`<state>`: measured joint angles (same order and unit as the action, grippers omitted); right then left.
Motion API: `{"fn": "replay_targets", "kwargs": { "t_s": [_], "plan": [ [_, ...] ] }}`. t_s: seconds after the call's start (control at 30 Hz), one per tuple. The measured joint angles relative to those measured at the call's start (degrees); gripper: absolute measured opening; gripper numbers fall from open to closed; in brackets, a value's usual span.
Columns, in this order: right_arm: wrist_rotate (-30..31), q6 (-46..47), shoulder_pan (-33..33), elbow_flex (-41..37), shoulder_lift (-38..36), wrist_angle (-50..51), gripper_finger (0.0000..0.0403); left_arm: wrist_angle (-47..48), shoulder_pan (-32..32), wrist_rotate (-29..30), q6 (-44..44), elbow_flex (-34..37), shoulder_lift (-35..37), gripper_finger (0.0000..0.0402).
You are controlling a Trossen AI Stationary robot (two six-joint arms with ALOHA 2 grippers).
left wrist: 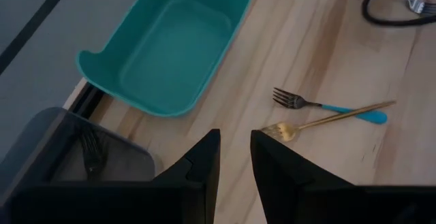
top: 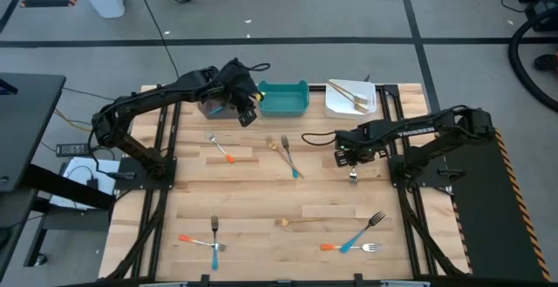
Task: Sort silverware by color (type)
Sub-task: Put the top right orange fork into the blue bin
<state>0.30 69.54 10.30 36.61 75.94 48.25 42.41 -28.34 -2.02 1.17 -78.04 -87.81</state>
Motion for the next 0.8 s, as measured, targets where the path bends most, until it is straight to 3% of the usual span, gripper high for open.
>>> {"fn": "replay_targets", "kwargs": {
  "t_s": [0.27,0.5,0.8],
  "plan": [
    [0.27,0.86,0.98,-4.17,2.11,-6.25,0.0112,-1.18,-0.11,0.00,1.09,0.00,0.00,0.0091],
    [-0.05,-3.46,1.08,-4.31,1.43,-7.30,0.0015,-1.61,-0.77,0.02,1.15,0.00,0.00,0.0091],
    [4.11,-5.34,1.14,0.78,-3.41,-12.54,0.0011,-2.80,-2.08,0.04,2.97,0.02,0.00,0.0091]
  ]
}}
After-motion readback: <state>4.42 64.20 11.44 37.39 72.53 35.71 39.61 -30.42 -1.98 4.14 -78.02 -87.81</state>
